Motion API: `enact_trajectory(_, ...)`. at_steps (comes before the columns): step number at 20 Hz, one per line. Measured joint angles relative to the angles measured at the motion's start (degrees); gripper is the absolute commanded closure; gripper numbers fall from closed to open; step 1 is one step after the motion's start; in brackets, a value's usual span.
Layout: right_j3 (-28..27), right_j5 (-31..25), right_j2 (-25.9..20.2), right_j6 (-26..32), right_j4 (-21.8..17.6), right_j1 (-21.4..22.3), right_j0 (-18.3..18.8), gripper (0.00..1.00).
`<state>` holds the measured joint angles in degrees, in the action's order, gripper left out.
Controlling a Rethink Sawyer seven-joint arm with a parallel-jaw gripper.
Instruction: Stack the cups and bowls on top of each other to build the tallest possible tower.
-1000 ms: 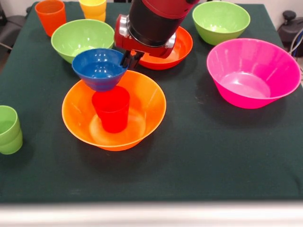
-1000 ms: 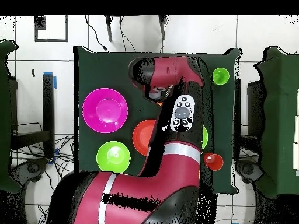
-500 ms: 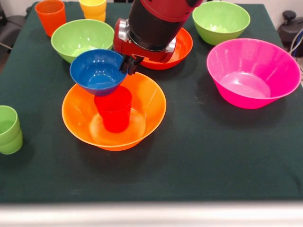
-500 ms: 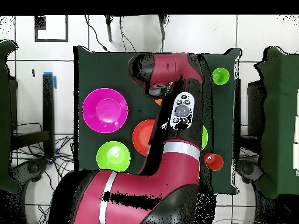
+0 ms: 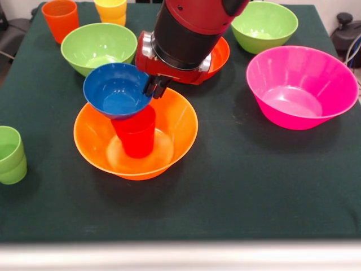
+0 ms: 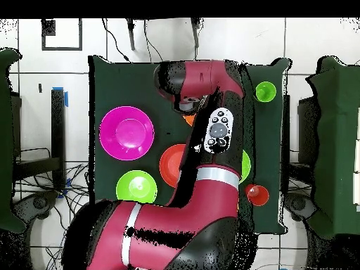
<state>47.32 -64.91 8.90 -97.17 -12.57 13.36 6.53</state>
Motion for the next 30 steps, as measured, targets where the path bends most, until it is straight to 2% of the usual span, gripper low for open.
enact_trajectory(26, -1.0, -1.4, 0.0, 0.0, 3.0, -0.7, 0.0, 1.0)
enact_trajectory(27, -1.0, -1.4, 0.0, 0.0, 3.1, -0.7, 0.0, 0.0)
enact_trajectory(30, -1.0, -1.4, 0.0, 0.0, 3.1, -0.4, 0.0, 0.0)
